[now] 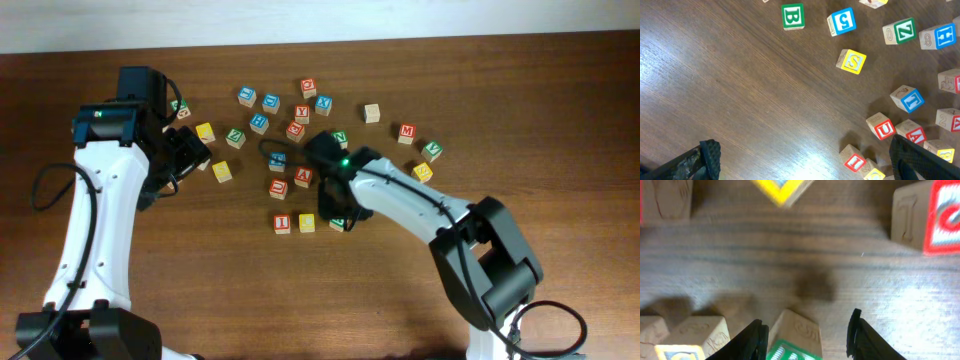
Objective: Spell out ICRA
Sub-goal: 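Lower the green R block beside the C and open the right gripper, then raise the right gripper and pull it back to the right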
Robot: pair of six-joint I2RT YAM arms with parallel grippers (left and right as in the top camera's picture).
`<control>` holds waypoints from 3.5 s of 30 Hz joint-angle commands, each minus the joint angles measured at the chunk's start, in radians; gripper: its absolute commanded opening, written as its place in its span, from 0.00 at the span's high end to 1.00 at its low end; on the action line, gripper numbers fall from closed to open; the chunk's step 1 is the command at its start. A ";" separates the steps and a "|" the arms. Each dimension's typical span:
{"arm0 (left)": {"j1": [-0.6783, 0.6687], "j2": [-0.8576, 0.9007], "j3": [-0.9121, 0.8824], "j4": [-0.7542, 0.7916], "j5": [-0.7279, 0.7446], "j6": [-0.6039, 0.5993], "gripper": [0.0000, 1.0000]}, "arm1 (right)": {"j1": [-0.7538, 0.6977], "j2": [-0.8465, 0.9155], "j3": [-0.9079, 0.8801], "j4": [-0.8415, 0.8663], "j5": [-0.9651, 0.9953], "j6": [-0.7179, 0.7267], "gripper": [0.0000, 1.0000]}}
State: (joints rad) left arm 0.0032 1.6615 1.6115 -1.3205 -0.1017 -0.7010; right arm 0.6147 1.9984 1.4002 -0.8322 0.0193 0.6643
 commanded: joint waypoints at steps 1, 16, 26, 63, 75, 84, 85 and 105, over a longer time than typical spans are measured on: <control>0.000 0.006 -0.008 -0.001 -0.008 -0.013 0.01 | -0.033 0.005 0.072 0.002 -0.095 -0.105 0.55; 0.000 0.006 -0.008 -0.001 -0.008 -0.013 0.01 | -0.092 0.005 0.108 -0.162 -0.027 0.104 0.67; 0.000 0.006 -0.008 -0.001 -0.008 -0.013 0.01 | -0.098 0.005 -0.035 -0.143 -0.061 0.148 0.88; 0.000 0.006 -0.008 -0.001 -0.008 -0.013 0.01 | -0.065 0.005 -0.039 0.127 -0.143 -0.083 0.96; 0.000 0.006 -0.008 -0.001 -0.008 -0.013 0.01 | -0.029 0.005 -0.039 0.141 -0.222 -0.179 0.96; 0.001 0.006 -0.008 -0.001 -0.008 -0.013 0.01 | -0.027 0.006 -0.039 0.141 -0.164 -0.107 0.96; 0.001 0.006 -0.008 -0.001 -0.008 -0.013 0.01 | -0.030 0.005 -0.039 0.146 -0.166 -0.082 0.96; 0.001 0.006 -0.008 -0.001 -0.008 -0.013 0.01 | -0.640 -0.240 0.226 -0.500 -0.002 -0.084 0.02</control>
State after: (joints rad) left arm 0.0032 1.6615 1.6115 -1.3209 -0.1017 -0.7010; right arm 0.0433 1.7599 1.6287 -1.3216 -0.0391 0.5770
